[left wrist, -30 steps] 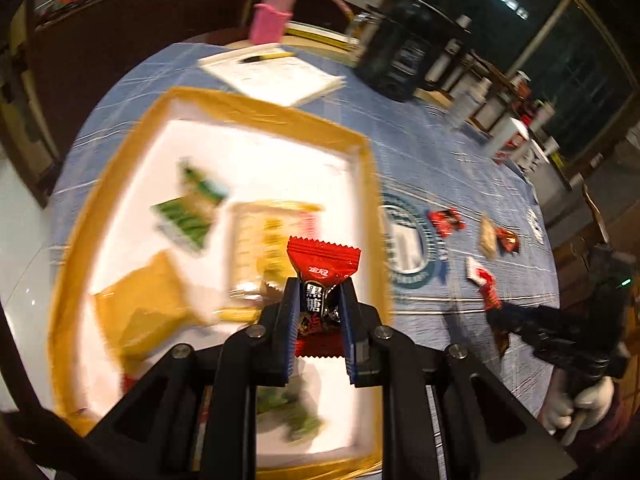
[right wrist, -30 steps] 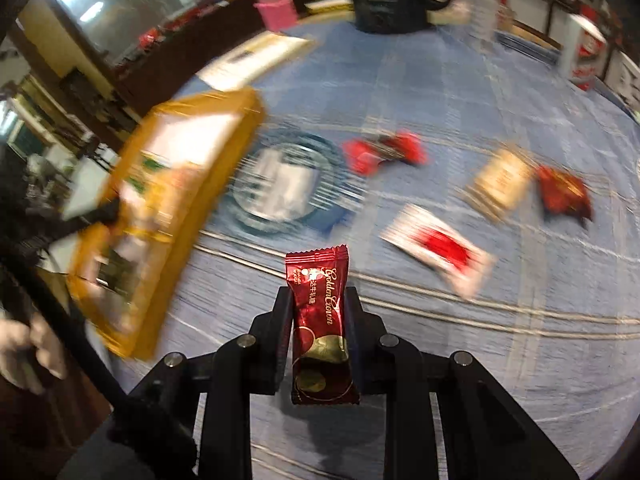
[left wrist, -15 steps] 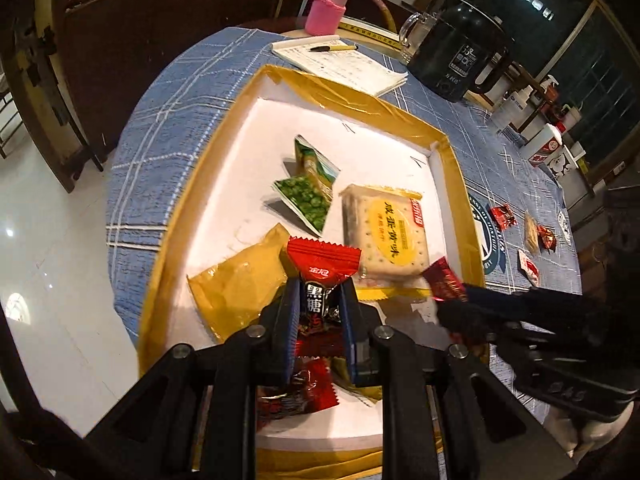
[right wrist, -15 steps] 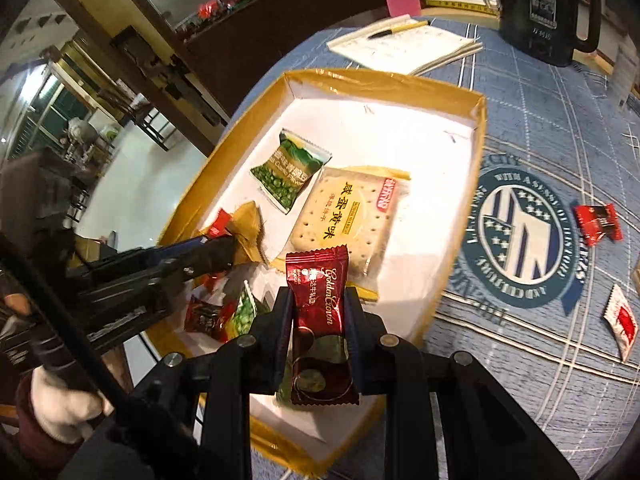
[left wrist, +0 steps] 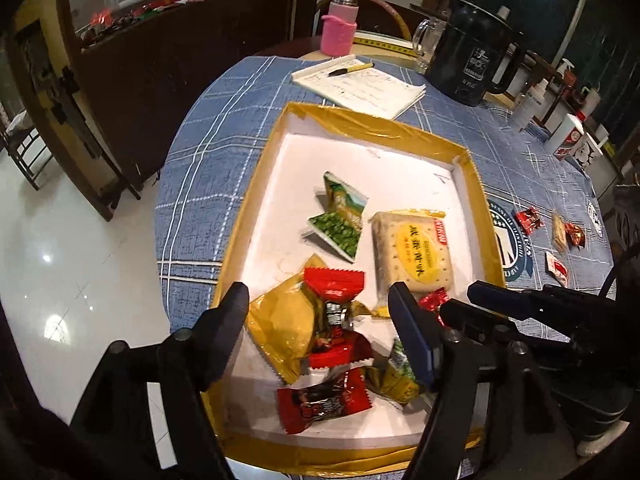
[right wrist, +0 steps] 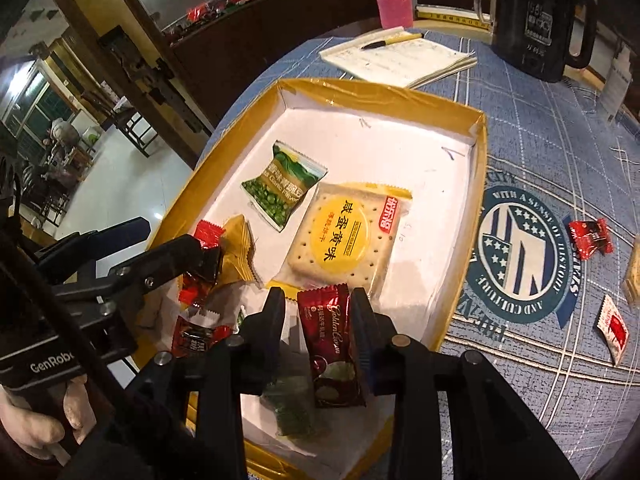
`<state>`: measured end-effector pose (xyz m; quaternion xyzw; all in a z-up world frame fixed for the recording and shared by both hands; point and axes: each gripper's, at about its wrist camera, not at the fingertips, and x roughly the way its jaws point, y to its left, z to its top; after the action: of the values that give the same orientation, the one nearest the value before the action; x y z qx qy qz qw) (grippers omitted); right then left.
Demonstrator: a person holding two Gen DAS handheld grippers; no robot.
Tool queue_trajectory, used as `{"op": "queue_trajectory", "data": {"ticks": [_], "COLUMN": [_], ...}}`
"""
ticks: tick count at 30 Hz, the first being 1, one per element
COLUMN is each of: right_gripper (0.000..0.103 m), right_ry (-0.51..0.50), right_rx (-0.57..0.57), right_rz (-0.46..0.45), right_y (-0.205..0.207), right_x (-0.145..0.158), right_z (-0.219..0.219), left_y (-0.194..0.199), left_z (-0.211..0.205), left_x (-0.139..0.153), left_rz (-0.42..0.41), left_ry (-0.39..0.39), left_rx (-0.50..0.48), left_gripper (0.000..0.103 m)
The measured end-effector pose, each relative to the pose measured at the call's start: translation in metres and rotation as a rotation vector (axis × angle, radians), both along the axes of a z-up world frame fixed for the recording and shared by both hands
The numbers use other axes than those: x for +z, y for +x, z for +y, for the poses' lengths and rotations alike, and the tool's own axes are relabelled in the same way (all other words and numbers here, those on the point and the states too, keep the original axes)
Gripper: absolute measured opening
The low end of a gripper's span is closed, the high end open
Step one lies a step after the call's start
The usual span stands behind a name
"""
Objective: Organize snacks
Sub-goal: 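Carry both red candies over the white tray and open both tools to drop them, then move both tools back toward the snacks left on the cloth, then grasp the red foil candy with the right tool while the left tool approaches the red-and-white sachet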
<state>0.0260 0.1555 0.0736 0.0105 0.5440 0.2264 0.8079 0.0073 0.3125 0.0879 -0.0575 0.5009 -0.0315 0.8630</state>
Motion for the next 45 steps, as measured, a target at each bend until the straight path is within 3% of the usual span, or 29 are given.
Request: {"op": "queue_trajectory", "data": {"ticks": [11, 16, 28, 38, 45], "right_gripper": [0.034, 0.034, 0.034, 0.039, 0.039], "right_ry": [0.037, 0.027, -0.019, -0.037, -0.024], "right_rx": [-0.129, -0.258, -0.577, -0.594, -0.473], "right_rz": [-0.014, 0.015, 0.056, -0.016, 0.000], "right_y": [-0.016, -0.025, -0.027, 0.042, 0.097], "right_x": [0.008, -0.002, -0.021, -0.019, -0.034], "right_z": [-0.056, -0.120, -0.310, -0.392, -0.397], "left_y": [-0.003, -0.002, 0.003, 0.009, 0.007], "left_z": [-0.037, -0.064, -0.160, -0.230, -0.261], "left_x": [0.015, 0.019, 0.006, -0.021, -0.029], "left_rz": [-0.024, -0.035, 0.043, 0.124, 0.150], "left_ry": [-0.031, -0.101, -0.142, -0.196, -0.175], "left_rx": [-0.072, -0.129, -0.261, -0.268, -0.254], "left_gripper": [0.073, 0.073, 0.073, 0.073, 0.073]}}
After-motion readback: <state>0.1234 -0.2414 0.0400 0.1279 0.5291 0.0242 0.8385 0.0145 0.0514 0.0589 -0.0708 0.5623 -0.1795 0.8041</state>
